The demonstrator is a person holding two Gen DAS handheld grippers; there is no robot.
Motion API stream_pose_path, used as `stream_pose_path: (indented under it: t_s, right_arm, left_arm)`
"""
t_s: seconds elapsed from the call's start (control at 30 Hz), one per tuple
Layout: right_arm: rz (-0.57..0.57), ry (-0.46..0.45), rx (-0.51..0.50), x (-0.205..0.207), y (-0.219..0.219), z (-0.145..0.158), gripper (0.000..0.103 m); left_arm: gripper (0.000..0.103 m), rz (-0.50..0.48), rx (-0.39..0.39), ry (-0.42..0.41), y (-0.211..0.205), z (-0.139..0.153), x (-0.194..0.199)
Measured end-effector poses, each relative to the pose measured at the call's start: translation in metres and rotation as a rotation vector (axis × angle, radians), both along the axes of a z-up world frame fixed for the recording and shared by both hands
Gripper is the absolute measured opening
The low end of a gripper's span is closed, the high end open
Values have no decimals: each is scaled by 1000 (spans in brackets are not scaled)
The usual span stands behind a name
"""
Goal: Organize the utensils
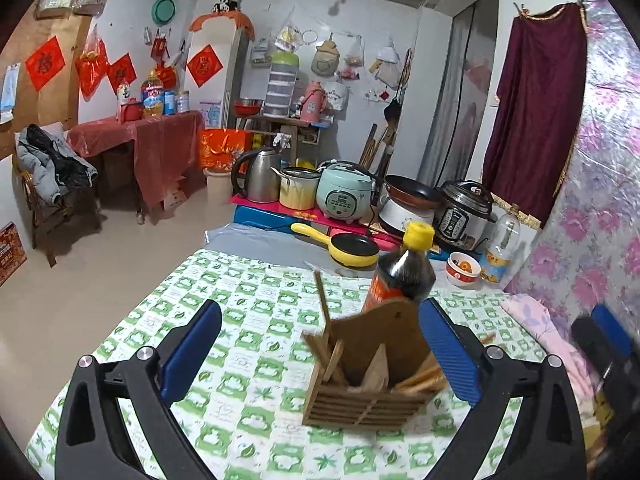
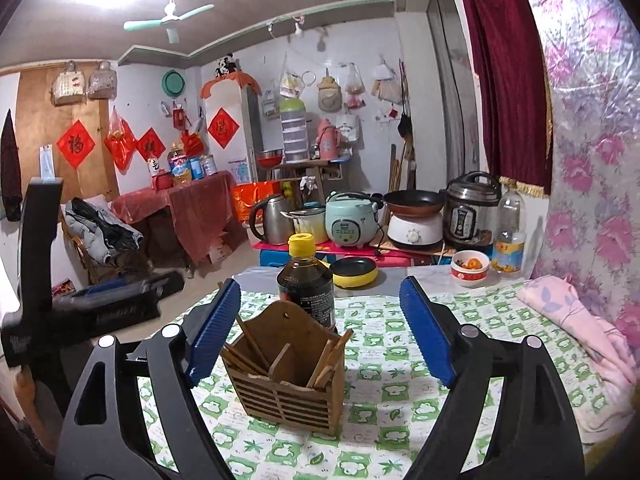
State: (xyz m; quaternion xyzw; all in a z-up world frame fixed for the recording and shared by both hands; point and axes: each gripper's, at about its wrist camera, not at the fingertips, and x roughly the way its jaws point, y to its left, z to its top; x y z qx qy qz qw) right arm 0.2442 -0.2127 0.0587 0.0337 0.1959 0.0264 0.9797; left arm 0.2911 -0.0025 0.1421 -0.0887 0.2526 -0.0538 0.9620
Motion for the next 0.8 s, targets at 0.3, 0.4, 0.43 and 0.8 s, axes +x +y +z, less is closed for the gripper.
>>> stream_pose_path:
  t_s: [0.3, 0.4, 0.43, 0.8]
  right_arm:
    - [-78, 14, -22, -36, -5, -44, 95]
    - [-115, 61, -69, -36, -9, -70, 95]
    - [-126, 82, -85, -36, -11, -79, 95]
    - [-156, 216, -126, -29, -12, -114, 96]
  left_arm:
    - [97, 23, 62, 53, -14, -59, -31]
    - [97, 41, 156, 30, -24, -77, -41]
    - [97, 55, 196, 25, -26, -85, -44]
    - [97, 110, 347, 43, -34, -112, -52]
